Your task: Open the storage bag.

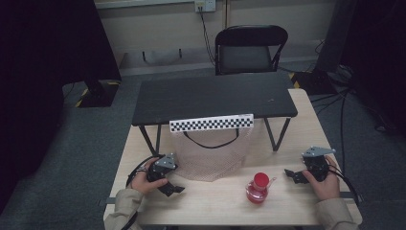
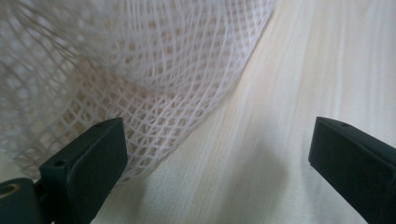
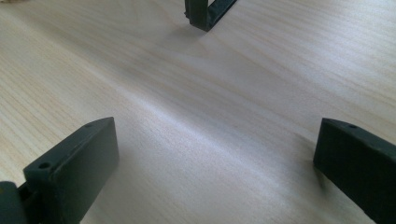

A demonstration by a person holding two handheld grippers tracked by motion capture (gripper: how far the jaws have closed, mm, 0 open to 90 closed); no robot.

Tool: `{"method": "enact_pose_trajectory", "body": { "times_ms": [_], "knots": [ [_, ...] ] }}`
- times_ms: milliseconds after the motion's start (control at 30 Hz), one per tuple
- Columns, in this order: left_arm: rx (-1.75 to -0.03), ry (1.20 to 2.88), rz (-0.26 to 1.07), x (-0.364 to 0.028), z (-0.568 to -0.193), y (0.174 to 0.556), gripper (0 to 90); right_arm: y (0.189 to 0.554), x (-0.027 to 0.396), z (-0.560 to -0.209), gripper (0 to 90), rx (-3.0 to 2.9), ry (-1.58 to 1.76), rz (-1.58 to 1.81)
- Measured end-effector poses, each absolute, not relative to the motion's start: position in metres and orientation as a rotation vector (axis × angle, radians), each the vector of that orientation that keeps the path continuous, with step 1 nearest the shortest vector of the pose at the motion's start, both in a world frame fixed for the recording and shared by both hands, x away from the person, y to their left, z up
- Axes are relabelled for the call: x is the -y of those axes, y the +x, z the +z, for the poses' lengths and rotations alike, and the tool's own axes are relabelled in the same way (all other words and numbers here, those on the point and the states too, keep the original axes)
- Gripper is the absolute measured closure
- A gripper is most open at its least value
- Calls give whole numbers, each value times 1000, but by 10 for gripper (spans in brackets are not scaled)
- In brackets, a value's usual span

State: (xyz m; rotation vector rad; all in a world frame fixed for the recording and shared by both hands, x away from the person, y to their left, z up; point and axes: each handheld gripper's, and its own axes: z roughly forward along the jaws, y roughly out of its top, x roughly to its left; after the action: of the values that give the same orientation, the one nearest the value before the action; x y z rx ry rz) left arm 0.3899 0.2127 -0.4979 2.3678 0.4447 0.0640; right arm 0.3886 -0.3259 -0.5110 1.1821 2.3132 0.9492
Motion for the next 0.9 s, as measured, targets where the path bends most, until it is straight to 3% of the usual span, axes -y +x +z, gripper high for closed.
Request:
{"method": "enact_pose_trajectory", "body": {
  "times_ms": [900],
  "knots": [
    [-341,2220,81,-208,-442,379,33,389,326,-511,0,-2313,1182,949]
  ]
}}
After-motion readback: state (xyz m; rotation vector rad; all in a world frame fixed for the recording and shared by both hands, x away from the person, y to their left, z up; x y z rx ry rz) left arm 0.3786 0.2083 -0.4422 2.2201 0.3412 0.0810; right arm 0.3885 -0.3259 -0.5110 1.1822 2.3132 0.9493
